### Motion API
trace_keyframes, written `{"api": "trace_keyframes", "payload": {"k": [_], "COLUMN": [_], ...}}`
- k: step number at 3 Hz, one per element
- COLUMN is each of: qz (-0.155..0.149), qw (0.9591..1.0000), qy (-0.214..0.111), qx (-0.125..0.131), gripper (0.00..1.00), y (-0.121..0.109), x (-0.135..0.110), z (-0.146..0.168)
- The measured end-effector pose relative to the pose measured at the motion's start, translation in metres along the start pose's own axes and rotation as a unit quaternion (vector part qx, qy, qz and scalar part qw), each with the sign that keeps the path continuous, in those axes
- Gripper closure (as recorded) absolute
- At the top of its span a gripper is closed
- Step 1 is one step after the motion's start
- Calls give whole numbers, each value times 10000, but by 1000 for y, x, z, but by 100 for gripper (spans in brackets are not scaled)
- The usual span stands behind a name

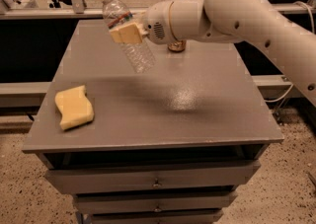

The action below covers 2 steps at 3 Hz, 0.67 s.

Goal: Place water bottle upright

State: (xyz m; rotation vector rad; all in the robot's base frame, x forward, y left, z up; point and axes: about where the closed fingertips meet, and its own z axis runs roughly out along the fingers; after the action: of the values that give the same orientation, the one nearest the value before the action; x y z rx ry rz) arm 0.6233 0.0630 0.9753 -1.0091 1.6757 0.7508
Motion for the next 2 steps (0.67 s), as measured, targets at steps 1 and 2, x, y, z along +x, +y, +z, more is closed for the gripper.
{"api": "trace_keyframes", "payload": {"k": [1,2], "qz": [-187,-123], "qw": [9998,9992], "qy": [-67,-378], "qx": [-30,-108], "gripper": [100,100], "y": [-12,-25], "x": [1,16], "z": [-33,-60]}}
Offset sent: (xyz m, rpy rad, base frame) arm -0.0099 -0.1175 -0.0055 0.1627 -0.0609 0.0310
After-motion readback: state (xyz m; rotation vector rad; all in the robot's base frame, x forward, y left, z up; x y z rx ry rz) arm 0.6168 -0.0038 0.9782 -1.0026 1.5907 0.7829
